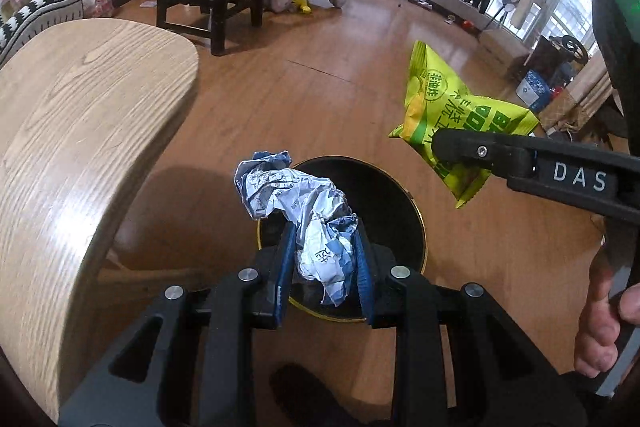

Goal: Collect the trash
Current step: 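Carry the foil and snack bag over the black bin, then open both grippers to drop the foil and snack bag into the bin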

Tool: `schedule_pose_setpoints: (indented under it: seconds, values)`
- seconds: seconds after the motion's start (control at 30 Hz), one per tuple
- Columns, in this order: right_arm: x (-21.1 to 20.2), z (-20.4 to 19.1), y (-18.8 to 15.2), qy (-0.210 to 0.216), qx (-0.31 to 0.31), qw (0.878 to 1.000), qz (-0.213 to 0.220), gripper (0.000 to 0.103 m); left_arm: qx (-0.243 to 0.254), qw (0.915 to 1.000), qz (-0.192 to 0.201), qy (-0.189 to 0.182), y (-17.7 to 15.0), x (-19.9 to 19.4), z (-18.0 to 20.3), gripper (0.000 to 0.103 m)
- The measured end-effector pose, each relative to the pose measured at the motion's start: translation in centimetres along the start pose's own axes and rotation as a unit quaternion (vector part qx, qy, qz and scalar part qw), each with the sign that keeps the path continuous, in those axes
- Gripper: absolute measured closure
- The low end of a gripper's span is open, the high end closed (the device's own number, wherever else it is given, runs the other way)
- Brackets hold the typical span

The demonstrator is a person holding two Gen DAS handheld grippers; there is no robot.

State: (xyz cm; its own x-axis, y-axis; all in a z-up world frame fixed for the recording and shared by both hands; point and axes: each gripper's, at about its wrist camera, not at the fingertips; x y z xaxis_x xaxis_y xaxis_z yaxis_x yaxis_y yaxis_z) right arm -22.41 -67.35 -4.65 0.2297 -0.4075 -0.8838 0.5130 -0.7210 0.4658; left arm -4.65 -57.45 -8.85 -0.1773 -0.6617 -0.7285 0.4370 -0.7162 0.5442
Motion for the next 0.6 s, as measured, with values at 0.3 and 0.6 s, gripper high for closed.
schedule_pose_setpoints:
  seconds: [0.3, 0.6]
  values:
    - [0.1, 0.1, 0.4, -0.006, 0.007, 1.0, -0.002, 0.066, 0.005, 0.9999, -0.01, -0.007, 0.2, 1.6, 0.5, 0.076]
    - [-0.1, 0.0, -0.1, -0.017, 0.009, 1.0, 0.001, 0.055, 0.007, 0.9997, -0.023, -0.007, 0.5, 3.1, 0.0, 0.06]
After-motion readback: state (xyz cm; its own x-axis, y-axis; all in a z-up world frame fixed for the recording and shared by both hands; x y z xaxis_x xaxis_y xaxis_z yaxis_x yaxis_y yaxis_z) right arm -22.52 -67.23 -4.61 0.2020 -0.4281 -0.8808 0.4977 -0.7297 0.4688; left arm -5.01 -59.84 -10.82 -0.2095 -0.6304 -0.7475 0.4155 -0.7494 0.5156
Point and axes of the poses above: each gripper's, at about its wrist camera, not at the fingertips, and x roughly the way its jaws point, z to its right, y to its top, and after that the axes turned 14 degrees about -y, right-handed
